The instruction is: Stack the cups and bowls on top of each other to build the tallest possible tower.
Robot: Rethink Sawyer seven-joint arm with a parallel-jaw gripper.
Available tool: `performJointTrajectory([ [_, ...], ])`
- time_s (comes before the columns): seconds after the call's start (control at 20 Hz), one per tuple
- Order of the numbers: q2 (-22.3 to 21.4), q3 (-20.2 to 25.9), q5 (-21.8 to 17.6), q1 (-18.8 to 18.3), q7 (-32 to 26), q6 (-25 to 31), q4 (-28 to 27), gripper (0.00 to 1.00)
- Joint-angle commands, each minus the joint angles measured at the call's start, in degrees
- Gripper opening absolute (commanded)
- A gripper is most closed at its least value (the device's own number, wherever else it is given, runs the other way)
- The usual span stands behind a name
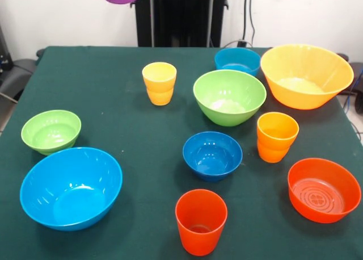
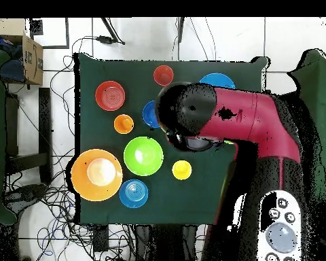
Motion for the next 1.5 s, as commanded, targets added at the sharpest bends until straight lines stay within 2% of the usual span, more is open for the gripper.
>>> performJointTrajectory([
  [0.05, -1.72, -0.46, 1.3, 1.19, 10.72, -14.74, 17.05, 0.0],
  [0.2, -2.99, -1.41, 1.19, 1.55, 10.05, -18.62, 21.32, 0.0],
  [0.4, -8.17, -3.09, 2.44, 1.43, 7.8, -21.16, 29.52, 0.0],
  [0.45, -9.84, -4.01, 2.28, 1.63, 8.74, -25.1, 32.59, 0.0],
  [0.75, -10.82, -6.12, 2.64, 1.14, 10.92, -34.31, 40.81, 0.0],
  [0.9, -9.99, -6.4, 3.28, 0.43, 11.82, -38.23, 43.18, 0.0],
  [1.1, -6.18, -5.43, 4.16, -0.94, 12.46, -43.62, 44.53, 0.0],
  [1.25, -3.13, -5.5, 3.37, -0.68, 14.5, -49.18, 44.64, 0.0],
  [1.5, 0.49, -5.47, 2.92, 0.26, 16.68, -53.55, 44.03, 0.0],
])
